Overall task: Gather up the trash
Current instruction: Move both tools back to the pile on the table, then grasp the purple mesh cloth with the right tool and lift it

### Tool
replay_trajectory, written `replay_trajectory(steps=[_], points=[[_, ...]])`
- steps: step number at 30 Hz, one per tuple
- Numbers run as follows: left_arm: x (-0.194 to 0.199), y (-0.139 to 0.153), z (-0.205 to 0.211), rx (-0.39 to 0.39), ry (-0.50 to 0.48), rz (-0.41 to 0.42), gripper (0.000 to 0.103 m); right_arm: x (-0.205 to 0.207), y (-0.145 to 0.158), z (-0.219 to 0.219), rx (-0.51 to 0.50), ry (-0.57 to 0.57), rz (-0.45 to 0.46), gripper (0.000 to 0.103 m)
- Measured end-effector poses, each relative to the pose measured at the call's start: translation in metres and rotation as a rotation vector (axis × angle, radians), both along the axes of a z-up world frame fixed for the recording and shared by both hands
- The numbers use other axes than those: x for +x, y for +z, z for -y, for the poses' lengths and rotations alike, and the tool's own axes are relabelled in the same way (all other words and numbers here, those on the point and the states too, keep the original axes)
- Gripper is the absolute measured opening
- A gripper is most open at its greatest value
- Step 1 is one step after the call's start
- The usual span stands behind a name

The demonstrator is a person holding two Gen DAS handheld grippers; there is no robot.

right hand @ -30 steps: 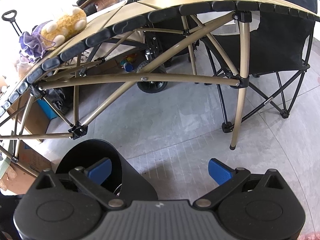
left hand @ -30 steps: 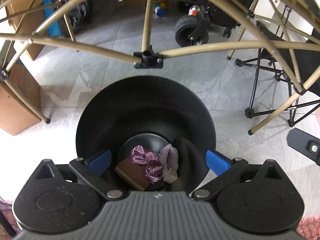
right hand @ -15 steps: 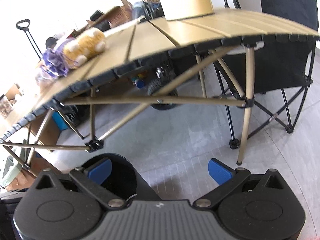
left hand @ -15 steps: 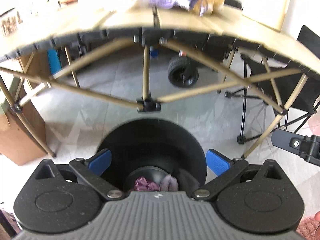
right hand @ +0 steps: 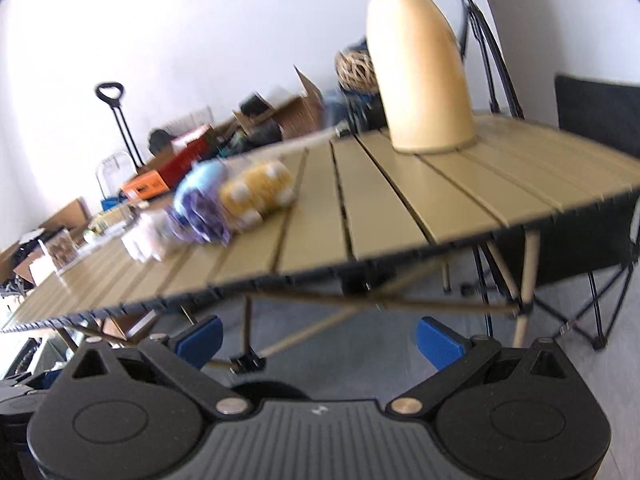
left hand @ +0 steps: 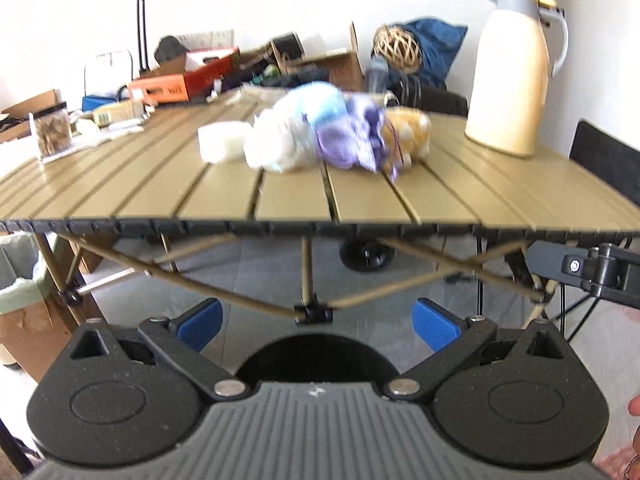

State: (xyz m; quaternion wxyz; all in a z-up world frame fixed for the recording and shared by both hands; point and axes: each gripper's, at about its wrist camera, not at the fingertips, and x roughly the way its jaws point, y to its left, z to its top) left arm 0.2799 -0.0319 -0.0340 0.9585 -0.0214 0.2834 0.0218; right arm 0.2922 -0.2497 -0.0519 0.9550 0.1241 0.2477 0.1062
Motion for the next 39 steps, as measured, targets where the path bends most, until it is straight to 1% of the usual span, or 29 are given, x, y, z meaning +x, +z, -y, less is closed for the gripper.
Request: replay_trajectory(steps=[7,13,19,24,34,39], points=[[0.005,0.027,-0.012,0.012,0.031,0.073,0.103,0.007,0.03,-0.009,-0.007,0.026,0.102,0.103],[0.016,0.044,-0.023,0.016,0.054,0.124,0.103,0.021,0.046,-0.018,-0.007,0.031,0.146,0.103],[0.032,0.055,-0.036,-0.002,0.077,0.158,0.103,0.039,0.056,-0.031,-0.023,0.058,0.182,0.103],[0.047,0.062,-0.046,-0.01,0.078,0.169,0.103,0.055,0.062,-0.046,-0.041,0.082,0.198,0.103],[0.079,0.068,-0.073,-0.015,0.095,0.161,0.103,0.089,0.072,-0.075,-0.046,0.111,0.232,0.103],[0.094,0.069,-0.086,-0.021,0.11,0.149,0.103,0.103,0.076,-0.096,-0.109,0.089,0.27,0.103]])
